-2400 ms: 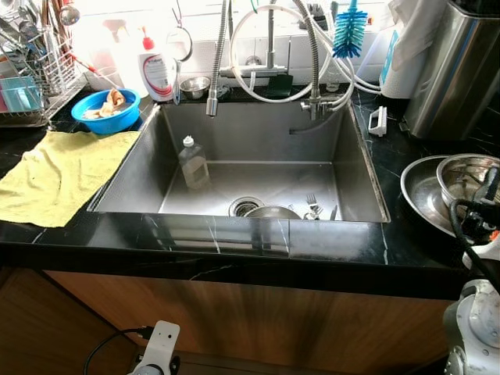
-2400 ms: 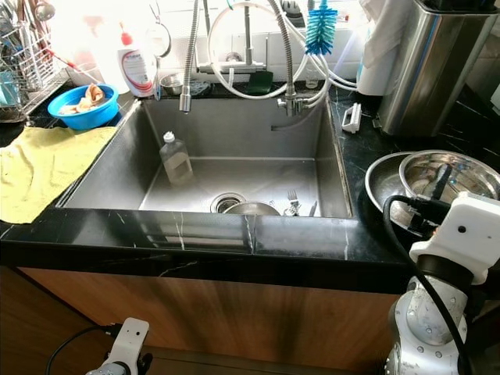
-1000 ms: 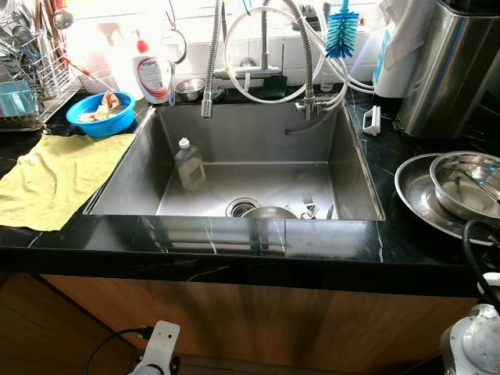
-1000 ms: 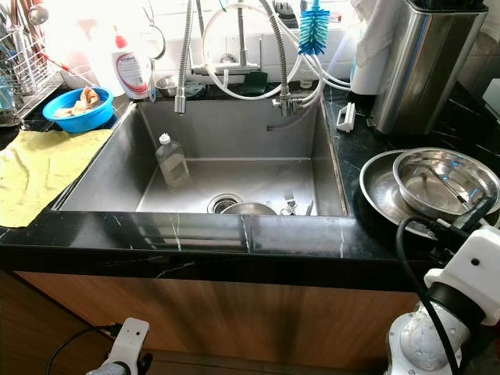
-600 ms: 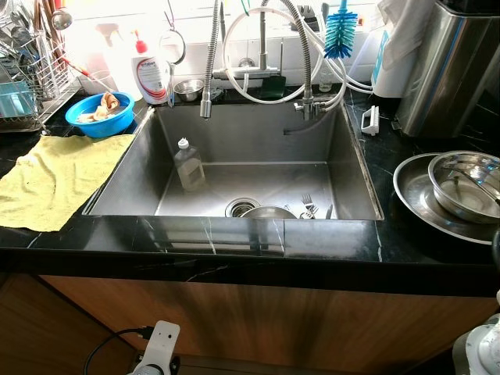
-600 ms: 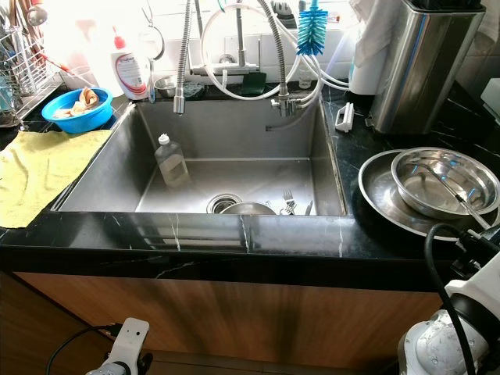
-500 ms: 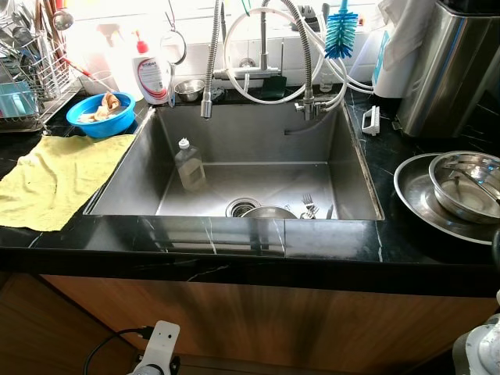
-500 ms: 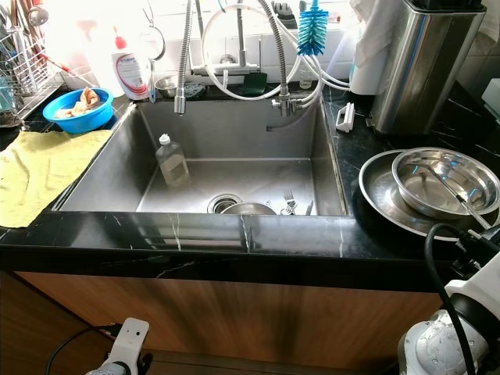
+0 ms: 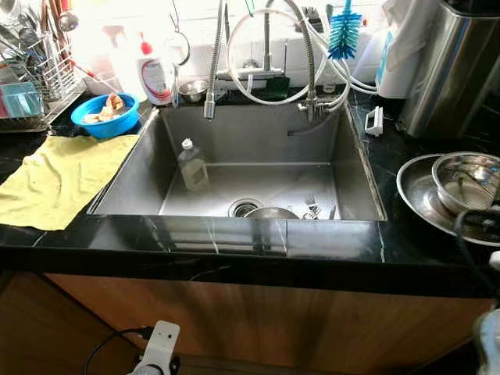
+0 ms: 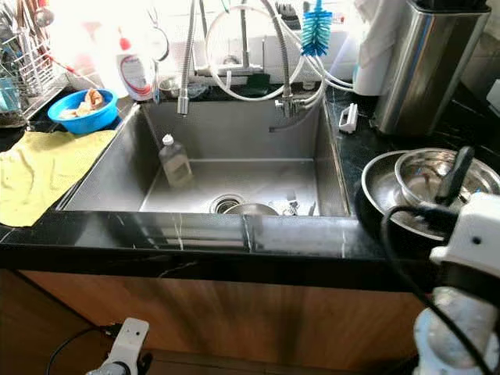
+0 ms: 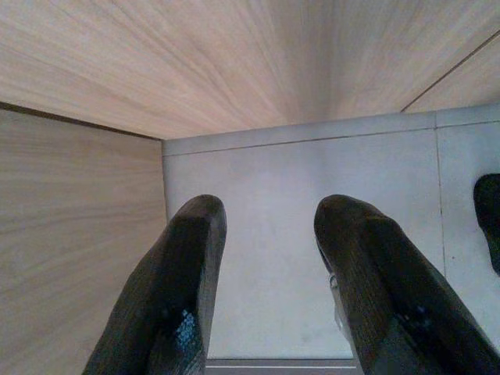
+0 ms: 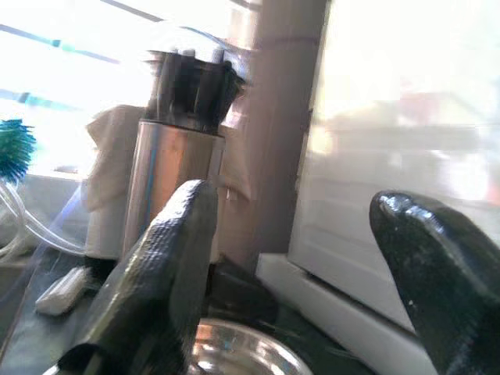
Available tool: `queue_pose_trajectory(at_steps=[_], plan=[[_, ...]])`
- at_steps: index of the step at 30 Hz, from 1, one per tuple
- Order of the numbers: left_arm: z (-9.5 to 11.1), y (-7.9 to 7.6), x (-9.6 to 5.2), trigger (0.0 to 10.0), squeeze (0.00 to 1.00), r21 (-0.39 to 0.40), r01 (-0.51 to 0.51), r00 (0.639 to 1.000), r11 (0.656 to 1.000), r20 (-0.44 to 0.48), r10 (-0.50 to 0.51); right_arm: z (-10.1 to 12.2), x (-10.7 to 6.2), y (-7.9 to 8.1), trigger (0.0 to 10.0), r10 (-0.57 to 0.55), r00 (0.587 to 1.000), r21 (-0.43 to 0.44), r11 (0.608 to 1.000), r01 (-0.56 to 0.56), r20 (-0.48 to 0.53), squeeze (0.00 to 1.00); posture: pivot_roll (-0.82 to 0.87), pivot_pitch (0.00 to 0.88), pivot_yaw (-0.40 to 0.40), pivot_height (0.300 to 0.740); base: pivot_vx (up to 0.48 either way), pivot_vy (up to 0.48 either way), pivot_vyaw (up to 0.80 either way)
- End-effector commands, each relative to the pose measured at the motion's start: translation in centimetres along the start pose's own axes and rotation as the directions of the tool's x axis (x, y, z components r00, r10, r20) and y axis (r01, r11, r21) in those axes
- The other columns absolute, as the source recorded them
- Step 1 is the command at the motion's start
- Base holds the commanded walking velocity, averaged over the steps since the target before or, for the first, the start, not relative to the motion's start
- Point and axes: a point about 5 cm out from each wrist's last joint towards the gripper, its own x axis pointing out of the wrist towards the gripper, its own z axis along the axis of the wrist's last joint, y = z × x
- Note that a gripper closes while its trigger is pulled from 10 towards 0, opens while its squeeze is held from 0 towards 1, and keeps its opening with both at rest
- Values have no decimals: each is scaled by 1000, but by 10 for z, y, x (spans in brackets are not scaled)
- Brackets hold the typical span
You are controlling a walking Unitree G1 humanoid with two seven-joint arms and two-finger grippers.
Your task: Kitchen organization
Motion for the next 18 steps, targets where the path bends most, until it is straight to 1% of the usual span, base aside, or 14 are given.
queue_pose_trajectory(at_steps=[1,2,3,4,6,7,11,12,13,14,15,16,17,18], plan=[[-3,4,-1,10000,0,26,-5,1000,1000,-7,5,11,3,6,10000,157,986,25,987,-159,47,0,-233,0,96,740,0,0,0],[-3,4,-1,10000,0,27,-4,1000,1000,-8,4,13,4,8,10000,269,962,-5,963,-269,50,0,-234,0,95,740,0,0,0],[-3,4,-1,10000,0,28,-4,1000,1000,-8,4,14,4,9,10000,332,942,-23,943,-331,44,0,-233,0,96,740,0,0,0],[-3,4,-1,10000,0,28,-3,1000,1000,-8,4,15,4,10,10000,368,929,-35,929,-367,39,0,-233,0,96,740,0,0,0],[-3,4,-1,10000,0,29,-3,1000,1000,-8,3,9,2,10,10000,454,890,-99,885,-455,-37,0,-234,0,96,740,0,0,0],[-3,5,-1,10000,0,29,-3,1000,1000,-7,3,1,3,6,10000,497,857,-215,830,-515,-134,0,-234,0,98,740,0,0,0],[-4,5,-1,10000,0,32,-2,1000,999,-9,2,-10,13,-10,10000,391,867,-254,845,-471,-310,0,-239,0,102,740,0,0,0],[-4,5,-1,10000,0,32,-2,1000,999,-9,2,-10,13,-10,10000,391,867,-254,845,-471,-310,0,-239,0,102,740,0,0,0],[-4,5,-1,10000,0,33,-1,1000,999,-9,2,-12,14,-12,10000,377,860,-281,832,-478,-345,0,-241,0,103,740,0,0,0],[-4,4,-1,10000,0,34,0,1000,999,-10,0,-14,14,-15,10000,387,831,-334,783,-525,-400,0,-241,0,104,740,0,0,0],[-4,4,-1,10000,0,34,0,1000,999,-10,0,-14,14,-15,10000,387,831,-334,783,-525,-400,0,-241,0,104,740,0,0,0],[-4,4,-1,10000,0,34,2,1000,999,-10,-2,-15,14,-18,10000,394,806,-402,716,-570,-442,0,-242,0,102,740,0,0,0],[-4,4,-1,10000,0,34,3,1000,999,-10,-2,-17,14,-20,10000,385,797,-425,693,-583,-465,0,-242,0,102,740,0,0,0],[-4,4,-1,10000,0,35,3,1000,999,-10,-3,-18,14,-21,10000,378,793,-418,695,-584,-478,0,-242,0,102,740,0,0,0]])
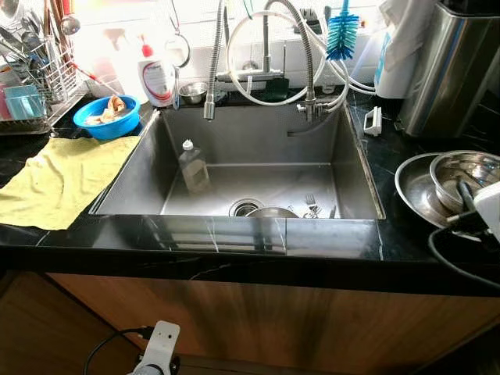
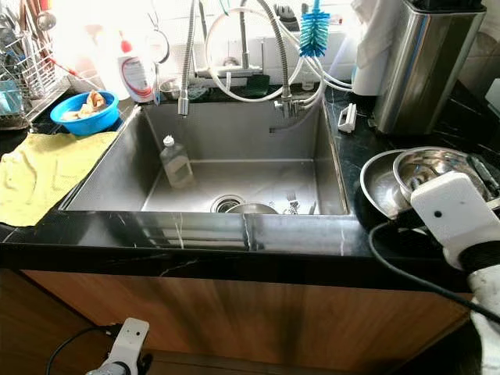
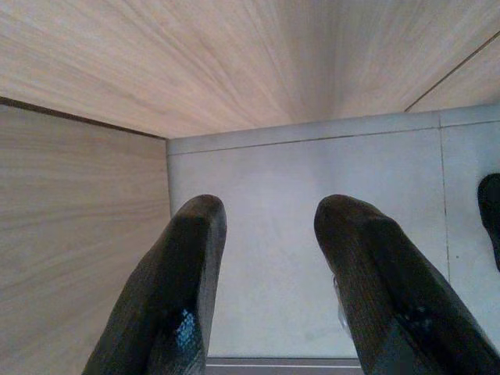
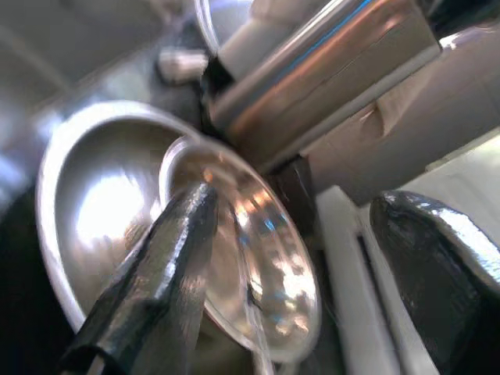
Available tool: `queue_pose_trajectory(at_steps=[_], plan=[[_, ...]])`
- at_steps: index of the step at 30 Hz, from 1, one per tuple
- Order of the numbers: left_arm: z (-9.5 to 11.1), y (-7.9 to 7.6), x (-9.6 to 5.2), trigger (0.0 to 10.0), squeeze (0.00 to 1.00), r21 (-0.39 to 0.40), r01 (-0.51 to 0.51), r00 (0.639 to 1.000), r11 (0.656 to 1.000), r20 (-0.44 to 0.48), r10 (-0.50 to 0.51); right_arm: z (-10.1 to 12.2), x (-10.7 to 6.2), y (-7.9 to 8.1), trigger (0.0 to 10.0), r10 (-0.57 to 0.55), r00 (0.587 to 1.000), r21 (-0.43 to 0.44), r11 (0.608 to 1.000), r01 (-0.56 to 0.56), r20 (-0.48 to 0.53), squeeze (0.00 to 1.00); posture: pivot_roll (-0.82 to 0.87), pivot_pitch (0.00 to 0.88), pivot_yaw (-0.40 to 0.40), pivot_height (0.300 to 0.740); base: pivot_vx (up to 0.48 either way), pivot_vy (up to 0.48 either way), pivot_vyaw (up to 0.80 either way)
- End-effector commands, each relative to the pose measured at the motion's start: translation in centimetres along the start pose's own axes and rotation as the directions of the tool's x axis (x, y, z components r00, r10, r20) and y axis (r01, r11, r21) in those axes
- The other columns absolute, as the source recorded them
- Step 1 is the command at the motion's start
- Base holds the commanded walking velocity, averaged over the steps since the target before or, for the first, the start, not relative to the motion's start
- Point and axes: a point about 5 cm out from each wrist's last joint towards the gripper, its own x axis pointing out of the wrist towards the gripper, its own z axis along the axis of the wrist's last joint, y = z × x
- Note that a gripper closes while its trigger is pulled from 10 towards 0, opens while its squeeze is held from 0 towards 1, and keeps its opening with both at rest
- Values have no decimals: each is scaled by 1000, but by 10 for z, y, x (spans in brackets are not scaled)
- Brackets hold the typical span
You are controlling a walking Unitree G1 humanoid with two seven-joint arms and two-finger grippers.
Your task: Kitchen organization
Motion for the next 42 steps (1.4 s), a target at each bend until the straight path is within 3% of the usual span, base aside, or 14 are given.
queue_pose_trajectory(at_steps=[1,3,10,22,38,39,40,42], plan=[[-4,4,-1,10000,0,30,0,1000,1000,-10,0,-1,-2,4,10000,30,999,1,1000,-30,-29,0,-243,0,101,740,0,0,0],[-5,3,-1,10000,0,30,2,1000,1000,-11,-1,0,-2,5,10000,40,998,38,999,-38,-39,0,-243,0,99,740,0,0,0],[-6,2,-1,10000,0,27,4,1000,1000,-12,-3,-1,-2,8,10000,87,989,48,995,-82,-117,0,-244,0,92,740,0,0,0],[-4,2,-1,10000,0,18,2,1000,1000,-10,-2,-15,-7,2,10000,97,946,-26,994,-111,-309,0,-251,0,87,740,0,0,0],[-3,2,-1,10000,0,19,0,1000,1000,-9,0,-18,-9,-4,9843,61,923,-77,992,-97,-379,0,-249,0,87,740,0,0,0],[-3,2,-1,10000,0,20,1,1000,1000,-9,0,-18,-9,-4,941,59,926,-82,992,-96,-374,0,-250,0,88,740,0,0,0],[-3,2,-1,10000,0,22,1,1000,1000,-9,-1,-17,-8,-4,0,55,928,-85,992,-93,-367,0,-248,0,87,740,0,0,0],[-3,2,-1,10000,0,22,1,1000,1000,-8,-1,-16,-8,-4,0,55,929,-82,993,-91,-367,0,-247,0,87,740,0,0,0]])
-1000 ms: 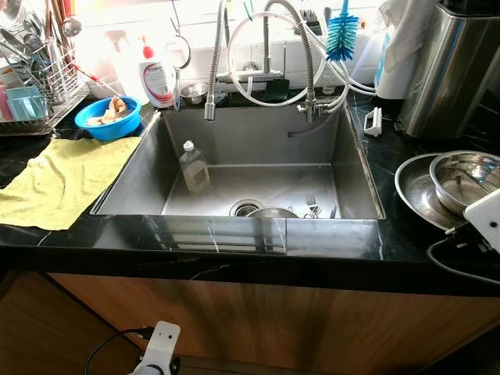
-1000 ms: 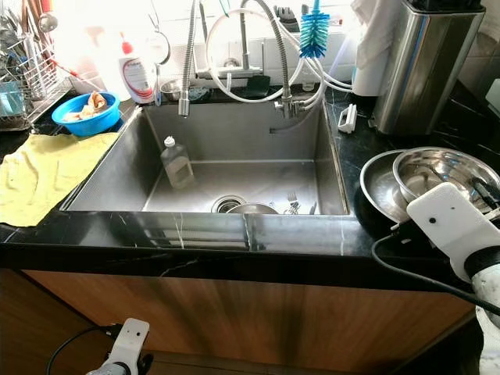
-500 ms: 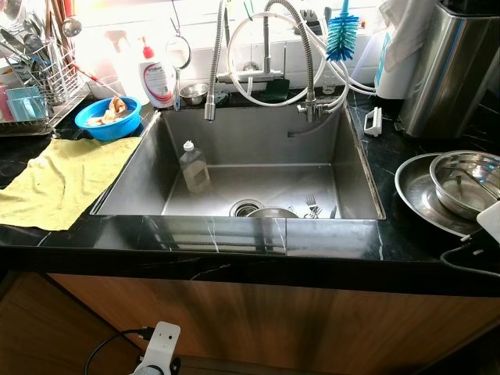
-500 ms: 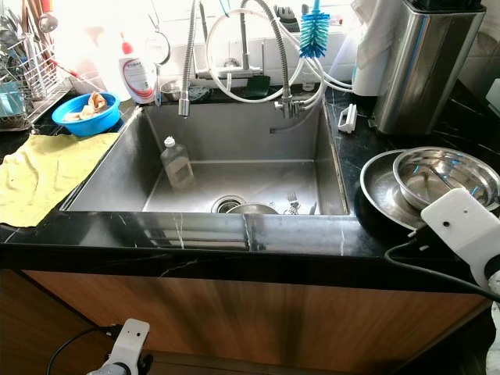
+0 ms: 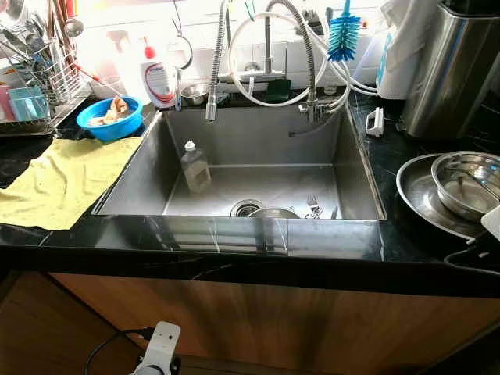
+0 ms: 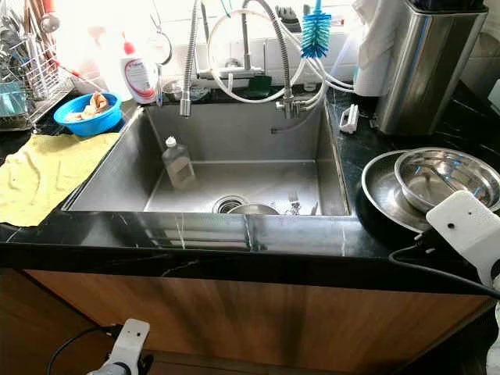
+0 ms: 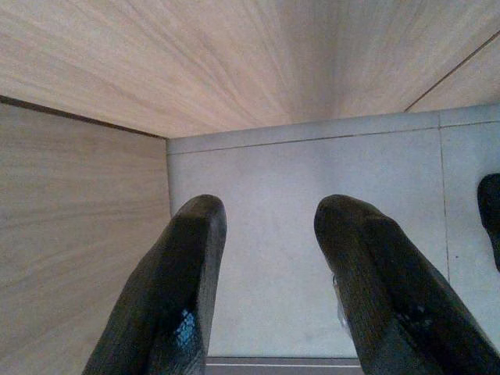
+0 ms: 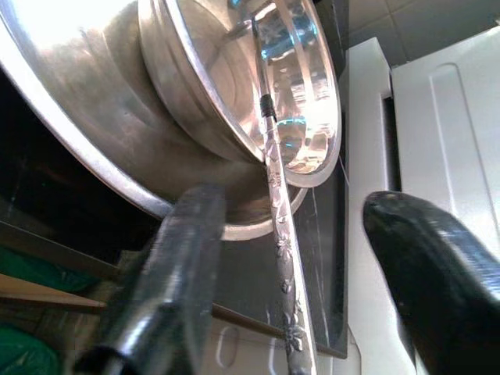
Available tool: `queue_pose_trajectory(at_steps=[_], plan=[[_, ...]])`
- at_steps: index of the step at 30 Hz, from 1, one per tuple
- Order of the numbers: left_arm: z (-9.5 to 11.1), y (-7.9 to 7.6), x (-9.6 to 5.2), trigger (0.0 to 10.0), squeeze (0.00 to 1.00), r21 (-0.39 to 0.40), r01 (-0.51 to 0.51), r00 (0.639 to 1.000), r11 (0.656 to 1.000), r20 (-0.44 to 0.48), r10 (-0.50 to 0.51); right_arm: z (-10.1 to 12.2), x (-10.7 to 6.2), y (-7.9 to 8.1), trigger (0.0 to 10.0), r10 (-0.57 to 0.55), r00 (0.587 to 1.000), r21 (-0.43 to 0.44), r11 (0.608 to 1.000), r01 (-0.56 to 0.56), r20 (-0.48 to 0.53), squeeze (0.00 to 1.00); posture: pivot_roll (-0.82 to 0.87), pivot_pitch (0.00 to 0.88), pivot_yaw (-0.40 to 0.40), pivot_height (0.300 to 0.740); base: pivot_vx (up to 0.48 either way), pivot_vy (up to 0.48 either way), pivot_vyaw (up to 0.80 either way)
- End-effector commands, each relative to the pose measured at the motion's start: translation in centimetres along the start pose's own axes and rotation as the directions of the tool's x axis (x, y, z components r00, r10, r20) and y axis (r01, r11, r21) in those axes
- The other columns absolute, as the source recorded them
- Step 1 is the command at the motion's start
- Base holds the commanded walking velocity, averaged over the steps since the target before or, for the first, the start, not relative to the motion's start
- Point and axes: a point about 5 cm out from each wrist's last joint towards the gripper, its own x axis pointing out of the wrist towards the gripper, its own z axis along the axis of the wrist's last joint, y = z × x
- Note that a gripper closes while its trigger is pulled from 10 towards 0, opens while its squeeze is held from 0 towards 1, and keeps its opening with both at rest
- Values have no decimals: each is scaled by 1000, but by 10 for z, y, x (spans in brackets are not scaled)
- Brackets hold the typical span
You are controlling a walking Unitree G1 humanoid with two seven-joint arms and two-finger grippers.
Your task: Kitchen organization
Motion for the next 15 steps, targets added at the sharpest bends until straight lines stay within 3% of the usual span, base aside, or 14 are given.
queue_pose_trajectory(at_steps=[1,15], plan=[[-3,3,-1,10000,0,23,-4,1000,1000,-7,4,5,-3,0,0,-8,1000,-16,1000,8,22,0,-247,0,87,740,0,0,0],[-4,3,-1,10000,0,25,2,1000,1000,-12,-2,5,-3,-1,0,-24,1000,-15,1000,24,21,0,-250,0,91,740,0,0,0]])
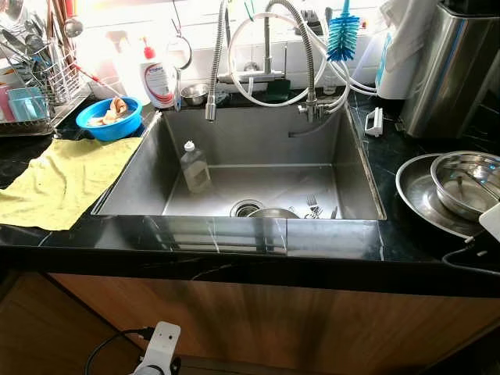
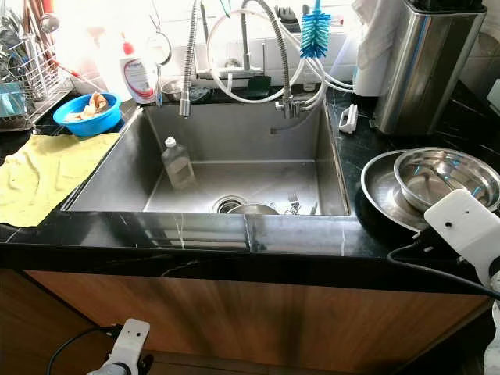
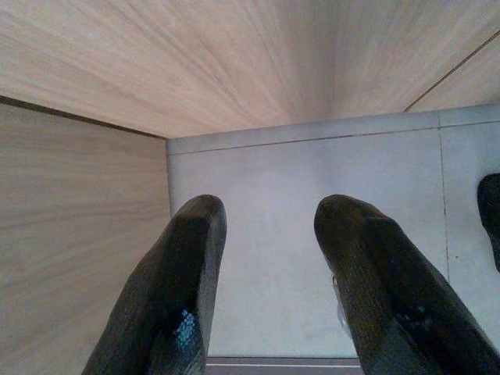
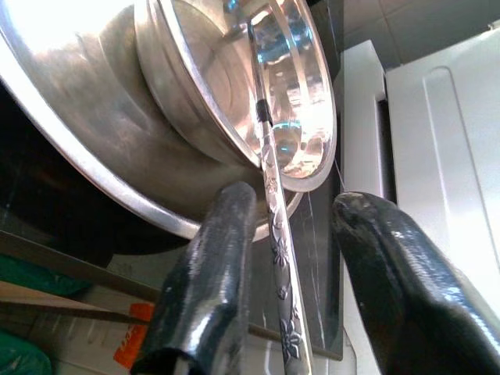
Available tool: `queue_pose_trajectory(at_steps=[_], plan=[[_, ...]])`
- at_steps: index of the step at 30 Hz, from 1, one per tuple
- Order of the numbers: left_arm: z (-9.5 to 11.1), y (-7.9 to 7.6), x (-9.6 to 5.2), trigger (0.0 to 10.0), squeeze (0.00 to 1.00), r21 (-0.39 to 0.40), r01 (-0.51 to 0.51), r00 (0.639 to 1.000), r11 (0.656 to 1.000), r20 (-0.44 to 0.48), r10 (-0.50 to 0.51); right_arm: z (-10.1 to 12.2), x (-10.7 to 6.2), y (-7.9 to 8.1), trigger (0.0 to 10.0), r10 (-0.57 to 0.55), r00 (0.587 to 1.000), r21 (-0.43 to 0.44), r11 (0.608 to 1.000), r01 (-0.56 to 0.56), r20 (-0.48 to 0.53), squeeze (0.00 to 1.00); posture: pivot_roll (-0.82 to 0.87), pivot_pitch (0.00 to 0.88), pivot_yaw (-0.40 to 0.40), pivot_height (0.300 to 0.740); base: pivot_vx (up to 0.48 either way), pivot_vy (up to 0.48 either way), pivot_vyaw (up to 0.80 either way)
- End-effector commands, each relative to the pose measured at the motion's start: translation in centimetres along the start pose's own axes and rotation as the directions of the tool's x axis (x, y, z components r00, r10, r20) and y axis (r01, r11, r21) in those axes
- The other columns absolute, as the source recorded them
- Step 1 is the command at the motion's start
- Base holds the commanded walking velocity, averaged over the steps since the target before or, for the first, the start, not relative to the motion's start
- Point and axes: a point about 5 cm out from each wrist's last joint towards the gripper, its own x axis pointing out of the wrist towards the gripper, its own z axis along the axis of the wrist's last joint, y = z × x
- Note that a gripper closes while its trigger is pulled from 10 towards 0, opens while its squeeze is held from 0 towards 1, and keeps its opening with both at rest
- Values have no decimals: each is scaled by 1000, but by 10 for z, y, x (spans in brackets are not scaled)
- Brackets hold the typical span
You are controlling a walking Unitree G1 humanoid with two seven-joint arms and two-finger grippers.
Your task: Kitchen organization
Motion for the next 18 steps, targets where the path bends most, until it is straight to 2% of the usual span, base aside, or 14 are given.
queue_pose_trajectory(at_steps=[1,6,18], plan=[[-4,3,-1,10000,0,25,2,1000,1000,-12,-2,4,-3,-1,0,-11,1000,-12,1000,11,21,0,-250,0,91,740,0,0,0],[-4,2,-1,10000,0,26,4,1000,1000,-13,-4,3,-3,-2,0,-28,1000,-48,998,28,7,0,-248,0,91,740,0,0,0],[-4,3,-1,10000,0,26,3,1000,1000,-13,-3,7,-3,0,0,-27,999,-26,999,27,23,0,-248,0,92,740,0,0,0]])
